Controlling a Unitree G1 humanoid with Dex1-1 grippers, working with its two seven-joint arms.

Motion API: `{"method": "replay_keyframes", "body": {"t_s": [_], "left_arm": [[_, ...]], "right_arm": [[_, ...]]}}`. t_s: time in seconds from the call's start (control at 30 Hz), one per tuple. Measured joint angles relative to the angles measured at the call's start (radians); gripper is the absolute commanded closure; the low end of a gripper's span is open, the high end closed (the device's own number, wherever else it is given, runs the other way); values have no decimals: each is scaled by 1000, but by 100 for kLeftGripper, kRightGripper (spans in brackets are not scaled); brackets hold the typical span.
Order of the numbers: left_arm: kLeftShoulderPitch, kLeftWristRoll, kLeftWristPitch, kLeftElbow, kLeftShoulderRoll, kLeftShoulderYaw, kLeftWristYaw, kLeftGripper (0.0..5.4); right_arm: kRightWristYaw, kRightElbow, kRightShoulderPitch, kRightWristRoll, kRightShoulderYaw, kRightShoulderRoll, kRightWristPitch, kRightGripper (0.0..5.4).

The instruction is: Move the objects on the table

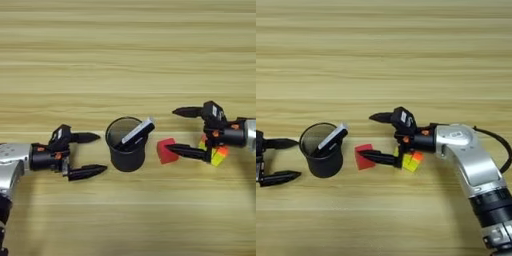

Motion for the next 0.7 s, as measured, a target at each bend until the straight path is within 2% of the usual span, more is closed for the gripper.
{"method": "replay_keyframes", "body": {"t_s": [0.17, 0.33, 0.53, 0.7], "left_arm": [[0, -31, 0, -22, 8, 45, 12, 0], [0, -66, 0, -50, 10, 85, 27, 0], [0, -70, -3, -60, 9, 103, 48, 0], [-3, -106, -9, -62, -1, 138, 75, 0]], "right_arm": [[-20, -36, 27, 22, -39, -11, 9, 2], [-49, -110, 67, 66, -110, -28, 11, 2], [-82, -162, 171, 89, -184, -50, 6, 2], [-106, -161, 245, 92, -215, -49, -19, 2]]}}
